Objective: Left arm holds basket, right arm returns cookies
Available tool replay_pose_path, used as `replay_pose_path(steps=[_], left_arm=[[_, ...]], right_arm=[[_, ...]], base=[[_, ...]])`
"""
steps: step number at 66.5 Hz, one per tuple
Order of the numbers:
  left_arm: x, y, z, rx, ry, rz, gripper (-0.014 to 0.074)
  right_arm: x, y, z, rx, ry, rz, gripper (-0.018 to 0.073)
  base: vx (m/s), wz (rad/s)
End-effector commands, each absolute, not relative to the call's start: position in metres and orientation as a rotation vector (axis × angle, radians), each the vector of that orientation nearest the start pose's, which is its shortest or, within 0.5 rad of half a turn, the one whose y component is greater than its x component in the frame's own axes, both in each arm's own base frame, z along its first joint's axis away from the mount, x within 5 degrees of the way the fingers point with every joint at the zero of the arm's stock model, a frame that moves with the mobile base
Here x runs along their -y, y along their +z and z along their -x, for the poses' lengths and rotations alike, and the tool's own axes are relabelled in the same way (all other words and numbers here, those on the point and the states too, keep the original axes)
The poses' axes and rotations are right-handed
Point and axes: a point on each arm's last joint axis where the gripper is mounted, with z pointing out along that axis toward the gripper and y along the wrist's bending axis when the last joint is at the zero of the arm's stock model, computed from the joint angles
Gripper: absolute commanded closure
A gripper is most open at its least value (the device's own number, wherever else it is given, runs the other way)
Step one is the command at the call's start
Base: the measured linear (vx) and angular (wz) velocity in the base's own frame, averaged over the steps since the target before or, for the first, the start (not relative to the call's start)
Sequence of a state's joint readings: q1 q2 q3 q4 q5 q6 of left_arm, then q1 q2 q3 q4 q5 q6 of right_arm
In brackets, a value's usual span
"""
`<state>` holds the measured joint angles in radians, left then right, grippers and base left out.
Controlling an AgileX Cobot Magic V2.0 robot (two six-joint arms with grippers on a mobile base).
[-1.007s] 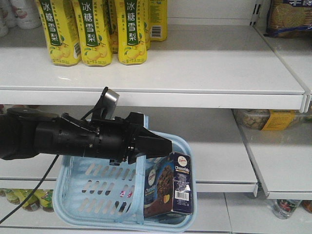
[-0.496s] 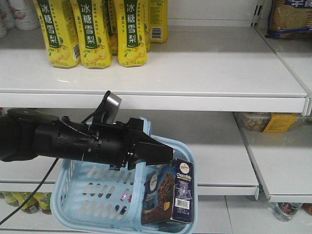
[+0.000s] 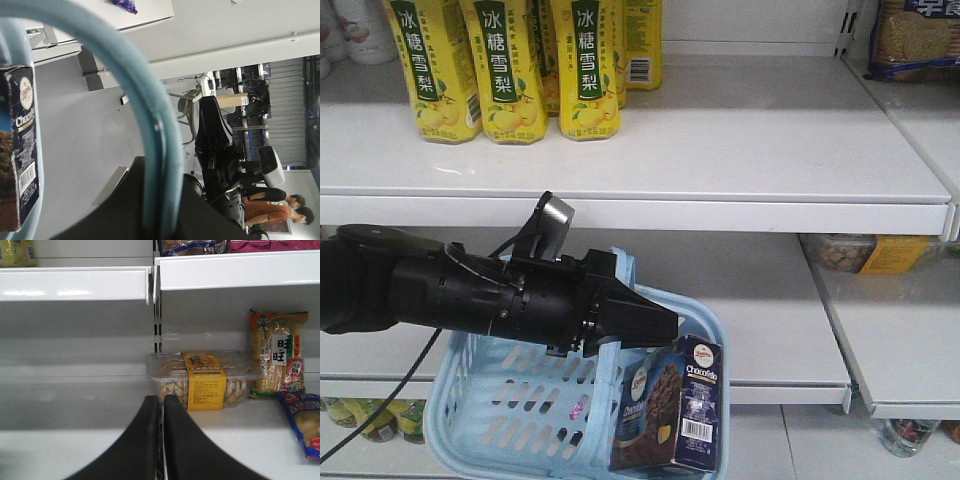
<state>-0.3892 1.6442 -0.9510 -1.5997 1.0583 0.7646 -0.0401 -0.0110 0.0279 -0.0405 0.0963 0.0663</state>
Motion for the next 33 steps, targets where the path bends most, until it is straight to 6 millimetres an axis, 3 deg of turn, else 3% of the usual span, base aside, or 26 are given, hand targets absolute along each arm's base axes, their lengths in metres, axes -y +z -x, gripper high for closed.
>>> replay_pose_path(steps=[1, 33], left_arm=[[0.1909, 0.2904, -0.2722, -2.133, -1.890, -0.073, 0.0599], [0.1909, 0.2904, -0.2722, -2.133, -1.890, -0.073, 0.0599]], right_arm=[[0.0027, 0.1974, -0.0564, -1.522, -0.031, -0.043, 0.0566], [0.0027, 0.1974, -0.0564, -1.522, -0.031, -0.043, 0.0566]], base=[[0.00, 0.00], [0.00, 0.00]])
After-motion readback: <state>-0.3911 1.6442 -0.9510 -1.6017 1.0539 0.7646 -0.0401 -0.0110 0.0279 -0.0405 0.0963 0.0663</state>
